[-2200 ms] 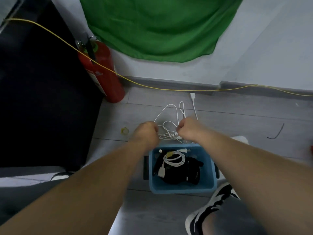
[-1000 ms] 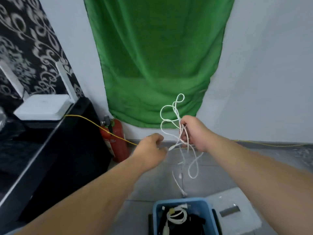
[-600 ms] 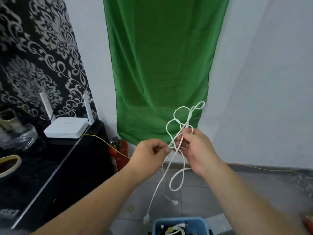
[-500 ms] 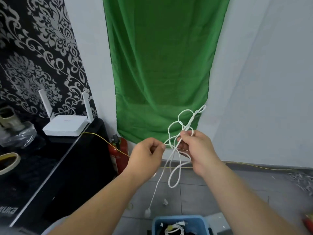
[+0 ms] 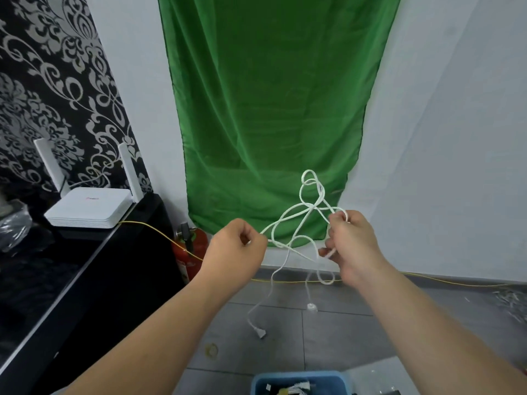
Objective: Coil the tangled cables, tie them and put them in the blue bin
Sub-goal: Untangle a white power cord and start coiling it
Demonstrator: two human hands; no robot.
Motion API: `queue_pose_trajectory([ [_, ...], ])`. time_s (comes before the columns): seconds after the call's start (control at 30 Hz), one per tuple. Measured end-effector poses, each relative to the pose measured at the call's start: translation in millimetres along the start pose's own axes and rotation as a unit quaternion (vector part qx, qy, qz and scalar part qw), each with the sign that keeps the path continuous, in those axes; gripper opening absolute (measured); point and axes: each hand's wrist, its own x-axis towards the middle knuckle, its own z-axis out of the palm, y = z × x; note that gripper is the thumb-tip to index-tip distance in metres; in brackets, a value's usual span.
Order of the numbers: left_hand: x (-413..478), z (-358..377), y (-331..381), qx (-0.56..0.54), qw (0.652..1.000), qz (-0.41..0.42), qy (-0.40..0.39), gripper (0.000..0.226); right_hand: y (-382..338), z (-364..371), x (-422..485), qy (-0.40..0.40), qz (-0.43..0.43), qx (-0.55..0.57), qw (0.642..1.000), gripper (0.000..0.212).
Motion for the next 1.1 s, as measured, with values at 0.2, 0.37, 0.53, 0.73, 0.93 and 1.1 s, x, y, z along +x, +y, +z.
queue_pose_trajectory([
  [0.2,2,4,3,-0.226,0.958,-0.145,-0.106,0.007,-11,8,-17,-0.182,-0.003,0.031,0.983,0.017],
  [0.37,5,3,3,-0.328,0.922,-0.148,-0.14,0.024,-1,11,-20,-0.174,-0.065,-0.09,0.978,0.021],
  [0.53,9,1,-3,-0.299,0.939,-0.144,-0.094,0.017,10,-3,0,-0.051,-0.071,-0.133,0.987,0.025],
  [0.73,14,-6,-10,-0.199,0.975,-0.097,0.028,0.033,12,-12,13,0.031,-0.038,-0.094,0.994,0.035],
  [0.93,22,-29,-18,-0.107,0.979,-0.01,0.171,0.026,21,-27,30,0.132,-0.052,-0.104,0.984,0.019],
  [1.1,22,-32,-18,-0.086,0.983,0.005,0.161,0.022,28,-38,35,0.184,-0.016,-0.093,0.978,0.02],
])
